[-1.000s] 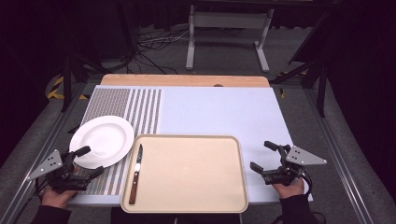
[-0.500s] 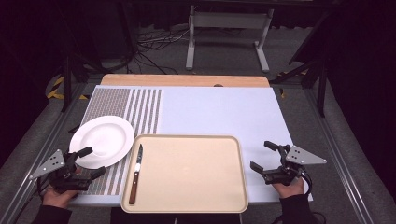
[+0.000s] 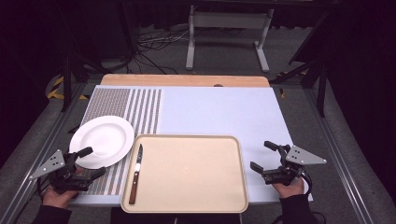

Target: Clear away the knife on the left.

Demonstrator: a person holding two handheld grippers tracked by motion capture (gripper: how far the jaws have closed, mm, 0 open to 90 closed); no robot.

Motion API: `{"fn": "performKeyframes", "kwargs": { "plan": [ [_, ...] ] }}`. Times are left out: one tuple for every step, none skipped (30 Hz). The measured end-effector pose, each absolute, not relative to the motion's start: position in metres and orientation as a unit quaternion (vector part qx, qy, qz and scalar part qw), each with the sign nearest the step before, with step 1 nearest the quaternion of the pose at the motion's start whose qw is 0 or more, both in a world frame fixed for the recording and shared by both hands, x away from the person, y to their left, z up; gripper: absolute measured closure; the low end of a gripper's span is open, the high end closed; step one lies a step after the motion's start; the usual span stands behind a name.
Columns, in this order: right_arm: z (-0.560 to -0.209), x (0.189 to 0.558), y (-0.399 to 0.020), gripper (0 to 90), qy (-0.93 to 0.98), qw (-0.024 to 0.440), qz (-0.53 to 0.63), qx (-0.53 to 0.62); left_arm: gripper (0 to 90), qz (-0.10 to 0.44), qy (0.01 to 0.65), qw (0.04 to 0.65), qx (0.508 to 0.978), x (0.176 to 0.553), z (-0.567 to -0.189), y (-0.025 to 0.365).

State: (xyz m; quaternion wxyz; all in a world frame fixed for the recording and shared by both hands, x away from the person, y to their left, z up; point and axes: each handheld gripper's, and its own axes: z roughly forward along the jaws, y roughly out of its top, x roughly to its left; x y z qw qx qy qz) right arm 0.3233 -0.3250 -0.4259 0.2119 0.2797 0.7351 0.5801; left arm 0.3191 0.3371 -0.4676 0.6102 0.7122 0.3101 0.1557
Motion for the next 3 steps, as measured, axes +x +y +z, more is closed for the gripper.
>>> {"fn": "performKeyframes", "kwargs": {
  "plan": [
    [-0.4259, 0.3235, -0.3251, 3.4, 0.735, 0.213, 0.581, 0.278, 0.4, 0.156, 0.309, 0.608, 0.714, 0.3190, -0.4674, 0.3374],
    [-0.4259, 0.3235, -0.3251, 3.4, 0.735, 0.213, 0.581, 0.278, 0.3, 0.155, 0.309, 0.610, 0.713, 0.3190, -0.4673, 0.3374],
    [-0.4259, 0.3235, -0.3252, 3.4, 0.735, 0.213, 0.581, 0.278, 0.3, 0.155, 0.309, 0.610, 0.713, 0.3190, -0.4673, 0.3374]
  ]
}}
